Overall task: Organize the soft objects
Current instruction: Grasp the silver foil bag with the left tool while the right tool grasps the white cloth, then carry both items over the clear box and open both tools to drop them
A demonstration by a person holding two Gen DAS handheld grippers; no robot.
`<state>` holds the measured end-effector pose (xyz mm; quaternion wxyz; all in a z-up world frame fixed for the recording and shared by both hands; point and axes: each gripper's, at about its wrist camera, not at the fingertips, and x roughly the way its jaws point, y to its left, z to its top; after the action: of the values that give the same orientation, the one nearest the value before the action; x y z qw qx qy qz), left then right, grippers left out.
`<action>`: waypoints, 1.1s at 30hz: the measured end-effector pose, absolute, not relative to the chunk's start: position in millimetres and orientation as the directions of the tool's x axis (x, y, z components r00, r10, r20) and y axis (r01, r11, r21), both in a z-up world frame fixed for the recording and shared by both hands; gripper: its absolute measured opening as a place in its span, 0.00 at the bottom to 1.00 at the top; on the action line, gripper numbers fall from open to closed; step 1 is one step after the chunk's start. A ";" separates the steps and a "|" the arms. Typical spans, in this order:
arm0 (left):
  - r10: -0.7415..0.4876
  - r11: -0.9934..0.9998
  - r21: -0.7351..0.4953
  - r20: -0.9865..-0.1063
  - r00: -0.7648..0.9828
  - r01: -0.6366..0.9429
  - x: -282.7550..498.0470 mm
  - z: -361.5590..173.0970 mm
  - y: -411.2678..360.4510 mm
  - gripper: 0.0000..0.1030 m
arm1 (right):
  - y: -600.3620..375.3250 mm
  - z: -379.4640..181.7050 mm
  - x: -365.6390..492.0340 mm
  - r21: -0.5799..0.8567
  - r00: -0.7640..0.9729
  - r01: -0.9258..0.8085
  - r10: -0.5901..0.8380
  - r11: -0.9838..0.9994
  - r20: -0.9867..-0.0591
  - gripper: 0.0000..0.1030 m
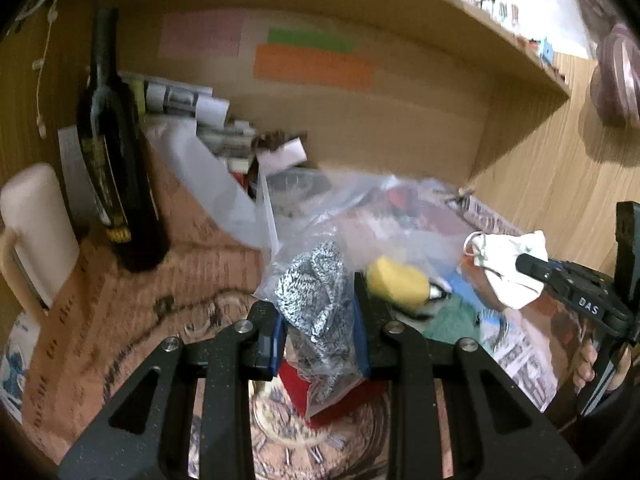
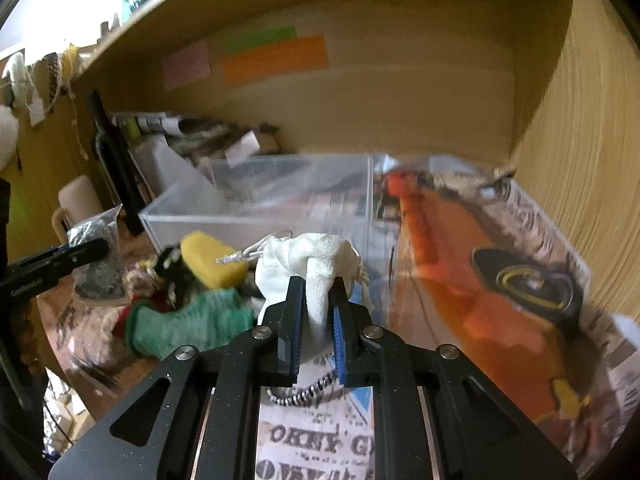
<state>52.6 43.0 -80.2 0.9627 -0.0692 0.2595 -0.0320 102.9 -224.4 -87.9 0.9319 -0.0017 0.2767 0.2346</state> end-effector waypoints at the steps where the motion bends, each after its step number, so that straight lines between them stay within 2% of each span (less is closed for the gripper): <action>1: -0.092 0.989 -0.147 -0.484 0.870 0.023 55.1 -74.6 43.8 0.27 | -224.0 -82.3 102.5 0.121 0.746 -0.441 0.438 0.889 -0.501 0.11; 10: -0.087 0.990 -0.133 -0.406 0.910 0.035 88.4 -34.3 48.8 0.27 | -215.3 -44.7 115.0 0.092 0.802 -0.459 0.457 0.884 -0.384 0.11; 18: -0.099 0.989 -0.141 -0.463 0.881 0.037 148.2 -29.4 52.3 0.27 | -196.3 -31.7 145.2 0.085 0.805 -0.472 0.469 0.877 -0.362 0.11; 25: -0.139 0.984 -0.174 -0.598 0.789 0.042 204.6 -55.7 53.8 0.27 | -170.0 -41.8 185.6 0.068 0.772 -0.480 0.458 0.875 -0.440 0.11; 33: -0.129 0.991 -0.105 -0.685 0.717 0.078 235.9 -81.1 31.9 0.27 | -143.9 -77.4 226.5 0.063 0.686 -0.490 0.429 0.870 -0.588 0.12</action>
<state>235.9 31.9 -81.1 0.9260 -0.0342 0.3719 -0.0558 226.5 -143.9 -77.4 0.9168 -0.0495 0.3069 0.2506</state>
